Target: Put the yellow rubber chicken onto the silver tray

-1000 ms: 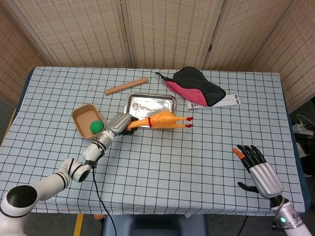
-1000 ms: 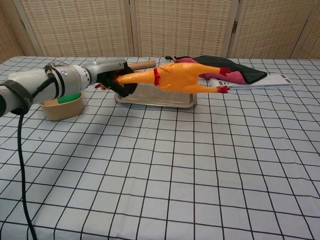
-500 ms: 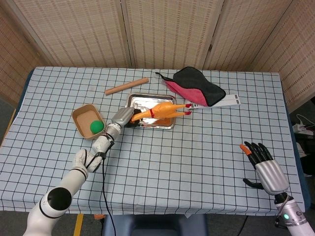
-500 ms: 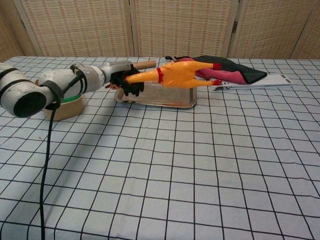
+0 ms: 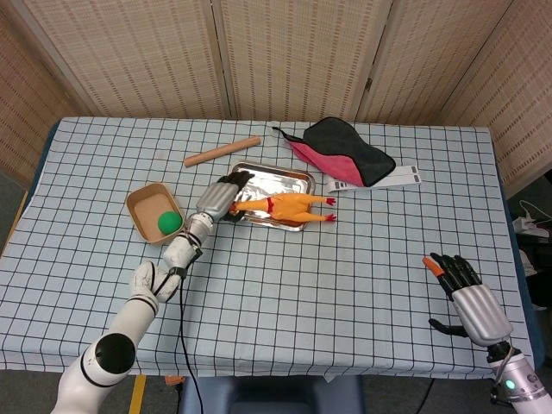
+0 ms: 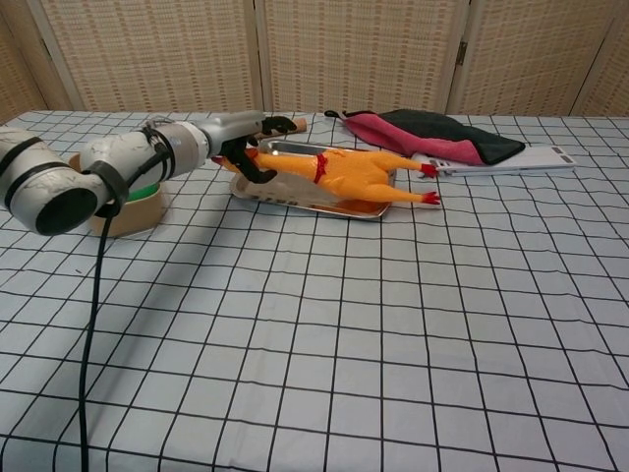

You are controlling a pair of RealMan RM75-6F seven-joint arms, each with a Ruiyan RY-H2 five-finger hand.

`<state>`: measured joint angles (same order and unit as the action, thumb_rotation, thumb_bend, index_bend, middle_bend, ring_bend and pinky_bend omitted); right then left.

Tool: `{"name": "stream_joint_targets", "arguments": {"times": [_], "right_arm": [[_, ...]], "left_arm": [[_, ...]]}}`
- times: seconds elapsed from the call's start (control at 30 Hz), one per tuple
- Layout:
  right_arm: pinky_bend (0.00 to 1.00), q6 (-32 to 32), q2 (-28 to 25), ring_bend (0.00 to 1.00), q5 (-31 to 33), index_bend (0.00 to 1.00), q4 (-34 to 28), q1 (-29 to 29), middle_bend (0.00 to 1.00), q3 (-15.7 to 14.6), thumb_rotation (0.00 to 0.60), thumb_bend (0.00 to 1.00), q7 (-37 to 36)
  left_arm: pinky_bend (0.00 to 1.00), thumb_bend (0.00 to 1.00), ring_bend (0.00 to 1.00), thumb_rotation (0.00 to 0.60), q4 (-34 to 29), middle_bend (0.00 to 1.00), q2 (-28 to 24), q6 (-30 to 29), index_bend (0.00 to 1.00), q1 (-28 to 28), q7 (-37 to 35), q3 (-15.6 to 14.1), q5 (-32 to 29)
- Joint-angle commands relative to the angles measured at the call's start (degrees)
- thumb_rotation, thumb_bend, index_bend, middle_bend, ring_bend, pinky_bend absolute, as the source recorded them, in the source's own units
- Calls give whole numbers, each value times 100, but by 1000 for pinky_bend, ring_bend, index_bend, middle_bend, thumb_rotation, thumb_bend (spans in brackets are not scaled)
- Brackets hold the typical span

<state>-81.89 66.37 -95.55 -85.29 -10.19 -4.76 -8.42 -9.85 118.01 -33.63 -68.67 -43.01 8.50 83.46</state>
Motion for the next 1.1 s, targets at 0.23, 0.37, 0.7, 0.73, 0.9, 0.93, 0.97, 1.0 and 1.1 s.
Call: {"name": "stream_joint_targets", "arguments": {"times": [0.23,0.37,0.7,0.73,0.9,0.93,0.97,1.0,1.1], "right_arm": [[0,-32,-26,0,-76,0,-44,12,0,18,600,60,-67],[0,-95,-80,0,-146,0,-99,54,0,-18,600,60,-122],[0,-331,-219,0,-292,0,-159,212,0,-100,600,60,-312],[0,-329,-215,0,-291,0,-146,215,0,-97,600,60,-343],[0,-296,-218,0,-331,0,-101,203,0,-112,600,60,-472],[0,-290,-231,0,-363,0,-97,198,0,-128,600,60,-505],[0,-291,-245,0,-391,0,-101,195,0,-142,600,60,-541],[0,-296,-259,0,-419,0,-106,193,0,-155,600,60,-582],[0,-331,-287,0,-459,0,-99,202,0,-162,600,60,-634]], "left_arm": [[77,380,0,600,-406,0,-461,486,0,-79,664,-137,8],[45,340,0,600,-1304,0,-1111,1557,0,-312,617,-315,75],[32,326,0,600,-1719,0,-1493,2042,0,-574,1678,-79,-344],[32,322,0,600,-1810,0,-1556,2165,0,-617,1768,-31,-432],[28,312,0,600,-2259,0,-1945,3166,0,-916,2064,-46,-724],[26,308,0,600,-2302,0,-1987,3387,0,-989,2109,-105,-768],[26,307,0,600,-2299,0,-1988,3499,0,-1031,2136,-162,-787],[26,308,0,600,-2266,0,-1964,3549,0,-1061,2152,-212,-804],[22,308,0,600,-2278,0,-1940,3577,0,-1104,2098,-261,-954]]}}
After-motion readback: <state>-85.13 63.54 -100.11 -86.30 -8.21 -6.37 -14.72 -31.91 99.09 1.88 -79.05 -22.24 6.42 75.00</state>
